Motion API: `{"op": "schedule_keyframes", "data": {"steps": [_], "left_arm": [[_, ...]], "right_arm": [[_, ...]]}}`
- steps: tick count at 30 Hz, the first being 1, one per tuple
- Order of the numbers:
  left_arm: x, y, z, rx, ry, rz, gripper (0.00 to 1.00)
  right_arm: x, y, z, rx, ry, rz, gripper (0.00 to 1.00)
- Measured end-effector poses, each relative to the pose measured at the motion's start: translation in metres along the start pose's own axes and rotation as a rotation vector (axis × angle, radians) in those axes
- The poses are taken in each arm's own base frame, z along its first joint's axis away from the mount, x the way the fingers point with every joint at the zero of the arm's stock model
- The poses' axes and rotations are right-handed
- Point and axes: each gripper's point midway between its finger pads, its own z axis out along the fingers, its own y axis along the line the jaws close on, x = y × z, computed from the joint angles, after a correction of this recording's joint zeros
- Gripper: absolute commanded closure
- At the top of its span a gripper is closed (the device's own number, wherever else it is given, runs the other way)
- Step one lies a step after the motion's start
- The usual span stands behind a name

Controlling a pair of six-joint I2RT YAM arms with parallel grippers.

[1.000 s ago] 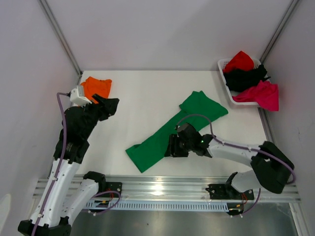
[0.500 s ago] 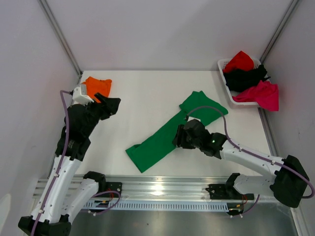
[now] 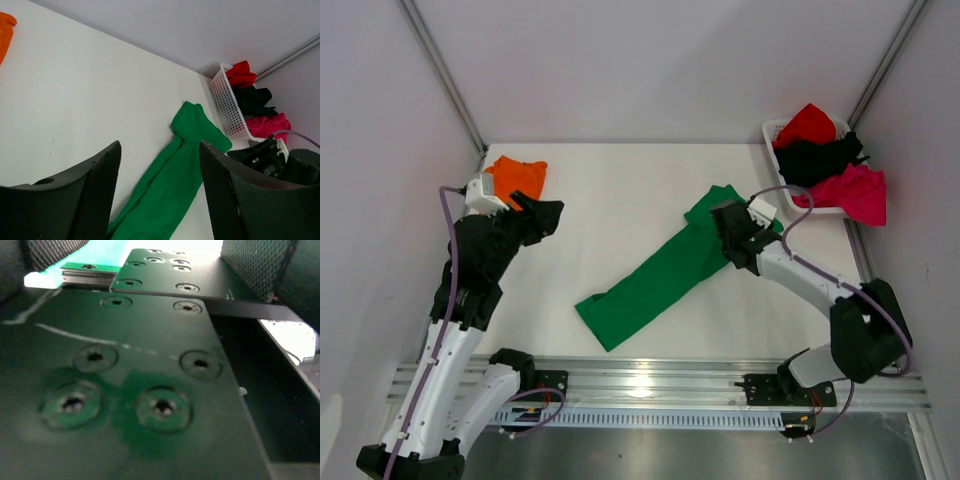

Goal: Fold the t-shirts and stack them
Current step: Fold the tshirt

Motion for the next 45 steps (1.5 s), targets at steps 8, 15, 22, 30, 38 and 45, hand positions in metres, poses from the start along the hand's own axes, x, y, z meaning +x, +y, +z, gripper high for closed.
{"op": "schedule_keyframes", "data": {"steps": [8,15,22,30,38,45], "left_arm": [[-0.004,-0.003,-0.007,0.013,-0.018,0.001,0.33],[-0.005,-0.002,-0.007,0.004,-0.025,0.002,0.33],[-0.005,0.001,-0.010,-0.007,-0.026,0.010,0.33],[-0.008,0.005,-0.017,-0.029,-0.044,0.029,0.33],[-0.011,0.007,-0.019,-0.041,-0.056,0.035,0.33],[-0.013,0.006,-0.021,-0.044,-0.063,0.036,0.33]], "right_arm": [[-0.006,0.013,0.075,0.038,-0.033,-0.029,0.44],[-0.004,0.039,0.112,0.011,-0.022,-0.033,0.44],[-0.009,0.058,0.132,0.003,-0.005,-0.021,0.44],[0.009,0.042,0.152,0.088,0.071,-0.014,0.44],[0.018,0.033,0.167,0.143,0.134,0.029,0.44],[0.017,0.049,0.176,0.072,0.177,0.042,0.45]]}}
